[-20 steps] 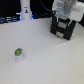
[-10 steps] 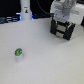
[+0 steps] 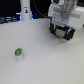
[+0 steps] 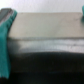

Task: Open the kcup holder, insert the kcup into the holder, and close the kcup holder

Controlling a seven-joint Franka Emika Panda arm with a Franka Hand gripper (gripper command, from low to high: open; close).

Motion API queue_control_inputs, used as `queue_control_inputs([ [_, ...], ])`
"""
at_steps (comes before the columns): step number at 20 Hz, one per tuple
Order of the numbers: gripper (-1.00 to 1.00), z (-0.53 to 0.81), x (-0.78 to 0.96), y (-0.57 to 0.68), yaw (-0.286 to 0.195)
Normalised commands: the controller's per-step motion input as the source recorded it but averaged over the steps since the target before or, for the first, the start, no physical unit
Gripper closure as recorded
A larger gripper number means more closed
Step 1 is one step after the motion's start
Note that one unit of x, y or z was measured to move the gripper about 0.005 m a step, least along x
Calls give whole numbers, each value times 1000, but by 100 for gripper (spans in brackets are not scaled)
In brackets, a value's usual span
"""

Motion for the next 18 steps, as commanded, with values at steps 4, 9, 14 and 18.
queue_control_inputs([
  [4,100,278,1000,-248,-33],
  [9,100,270,981,-269,-36],
  [14,100,258,970,-299,-40],
  [18,100,236,942,-314,-39],
])
